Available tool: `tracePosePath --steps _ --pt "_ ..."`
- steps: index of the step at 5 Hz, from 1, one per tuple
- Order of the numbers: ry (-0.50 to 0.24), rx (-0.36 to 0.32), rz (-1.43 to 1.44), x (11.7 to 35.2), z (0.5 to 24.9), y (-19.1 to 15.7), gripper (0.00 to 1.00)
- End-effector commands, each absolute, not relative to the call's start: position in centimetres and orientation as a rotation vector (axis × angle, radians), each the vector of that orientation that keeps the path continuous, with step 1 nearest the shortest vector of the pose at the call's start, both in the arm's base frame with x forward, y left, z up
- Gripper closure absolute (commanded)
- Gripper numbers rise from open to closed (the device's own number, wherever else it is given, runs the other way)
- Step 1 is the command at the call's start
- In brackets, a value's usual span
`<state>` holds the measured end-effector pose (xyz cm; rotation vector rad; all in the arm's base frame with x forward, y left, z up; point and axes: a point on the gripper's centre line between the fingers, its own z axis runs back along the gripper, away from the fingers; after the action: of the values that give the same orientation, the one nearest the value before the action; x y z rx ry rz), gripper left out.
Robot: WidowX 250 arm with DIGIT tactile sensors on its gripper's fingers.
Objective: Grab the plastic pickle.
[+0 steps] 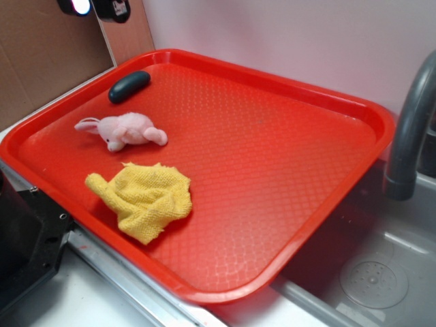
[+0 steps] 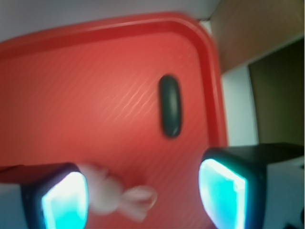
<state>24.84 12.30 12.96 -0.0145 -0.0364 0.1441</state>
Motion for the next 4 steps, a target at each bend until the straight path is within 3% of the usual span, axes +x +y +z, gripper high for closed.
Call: tracePosePath --steps 1,2,4 --pt "-0.079 0.042 0.098 28.9 11.0 16.1 0.0" --pt "-0.035 0.035 0.137 29.5 8.7 16.0 0.0" --pt "0.028 -0.002 0.162 28.2 6.4 14.9 0.0"
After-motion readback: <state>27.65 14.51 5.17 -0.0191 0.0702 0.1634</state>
